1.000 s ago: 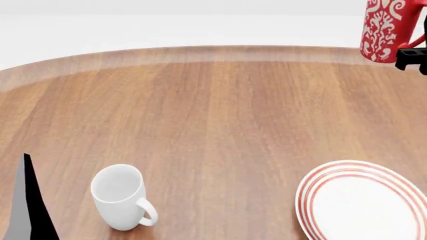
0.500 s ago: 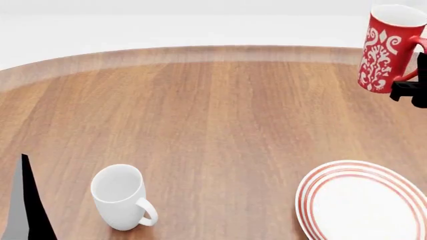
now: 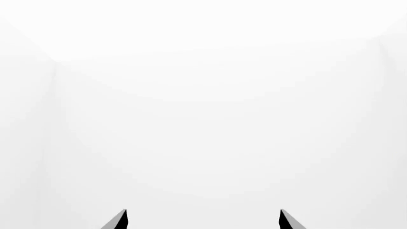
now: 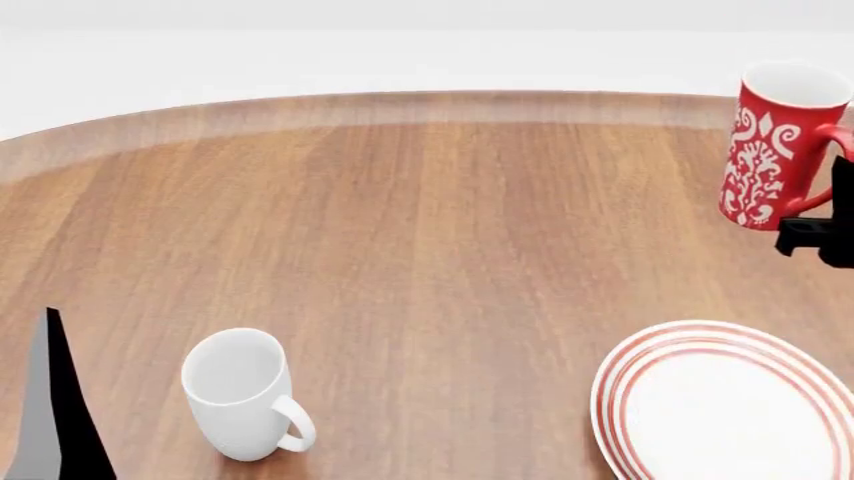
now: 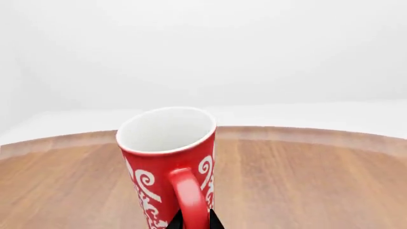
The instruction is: Pick up the red mug and put it on the plate
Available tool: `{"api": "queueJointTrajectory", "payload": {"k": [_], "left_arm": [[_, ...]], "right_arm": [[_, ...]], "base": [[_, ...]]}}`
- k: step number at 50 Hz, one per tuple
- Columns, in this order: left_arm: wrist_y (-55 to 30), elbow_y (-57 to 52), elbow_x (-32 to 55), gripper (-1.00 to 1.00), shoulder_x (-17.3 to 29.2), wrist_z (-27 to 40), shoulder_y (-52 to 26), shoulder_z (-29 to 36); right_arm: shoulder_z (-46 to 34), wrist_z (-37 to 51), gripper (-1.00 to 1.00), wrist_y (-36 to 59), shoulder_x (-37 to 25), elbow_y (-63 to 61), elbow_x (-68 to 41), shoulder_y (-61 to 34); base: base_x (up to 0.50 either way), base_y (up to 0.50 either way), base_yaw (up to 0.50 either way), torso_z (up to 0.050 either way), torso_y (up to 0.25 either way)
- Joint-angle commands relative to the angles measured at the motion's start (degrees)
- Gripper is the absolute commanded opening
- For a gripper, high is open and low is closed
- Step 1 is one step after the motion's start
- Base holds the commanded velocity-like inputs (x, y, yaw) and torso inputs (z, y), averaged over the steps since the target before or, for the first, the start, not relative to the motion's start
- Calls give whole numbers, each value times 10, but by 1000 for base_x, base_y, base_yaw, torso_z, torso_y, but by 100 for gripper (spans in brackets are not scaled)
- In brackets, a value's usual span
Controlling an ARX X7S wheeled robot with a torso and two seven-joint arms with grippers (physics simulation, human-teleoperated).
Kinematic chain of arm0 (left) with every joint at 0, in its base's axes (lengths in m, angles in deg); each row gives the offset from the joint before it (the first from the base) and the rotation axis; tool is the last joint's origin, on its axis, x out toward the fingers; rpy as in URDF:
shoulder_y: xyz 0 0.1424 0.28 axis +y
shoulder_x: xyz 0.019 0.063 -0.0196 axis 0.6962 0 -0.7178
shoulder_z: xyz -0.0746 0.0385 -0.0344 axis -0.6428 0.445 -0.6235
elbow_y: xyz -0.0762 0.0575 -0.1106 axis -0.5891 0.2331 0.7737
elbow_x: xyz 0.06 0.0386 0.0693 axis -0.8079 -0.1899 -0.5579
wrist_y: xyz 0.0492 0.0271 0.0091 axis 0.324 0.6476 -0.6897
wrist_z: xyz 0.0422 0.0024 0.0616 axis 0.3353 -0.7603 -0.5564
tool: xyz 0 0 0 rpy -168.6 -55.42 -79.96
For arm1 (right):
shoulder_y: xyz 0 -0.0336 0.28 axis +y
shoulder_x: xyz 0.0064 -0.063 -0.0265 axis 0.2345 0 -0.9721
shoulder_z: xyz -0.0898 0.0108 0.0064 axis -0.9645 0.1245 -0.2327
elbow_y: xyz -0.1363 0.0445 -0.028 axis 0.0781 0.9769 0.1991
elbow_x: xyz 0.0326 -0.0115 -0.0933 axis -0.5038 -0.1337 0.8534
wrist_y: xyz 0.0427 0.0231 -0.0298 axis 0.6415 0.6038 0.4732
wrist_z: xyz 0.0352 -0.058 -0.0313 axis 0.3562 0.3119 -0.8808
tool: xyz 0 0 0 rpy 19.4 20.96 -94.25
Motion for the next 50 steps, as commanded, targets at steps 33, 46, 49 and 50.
{"api": "queueJointTrajectory", "payload": {"k": [33, 46, 49, 50], "left_arm": [[-7, 10, 8, 100, 2, 0, -18, 3], [-10, 8, 8, 100, 2, 0, -22, 5], [-10, 8, 7, 100, 2, 1, -21, 6], [-10, 7, 8, 100, 3, 1, -22, 5]], "right_arm": [[-39, -104, -100, -138, 81, 230, 98, -1], [-36, -142, -100, -183, 99, 314, 107, 1], [-39, -156, -100, -203, 111, 350, 116, -5], [-40, -159, -100, -206, 112, 358, 118, -7]], "base": [[0, 0, 0, 0, 0], [0, 0, 0, 0, 0], [0, 0, 0, 0, 0], [0, 0, 0, 0, 0]]}}
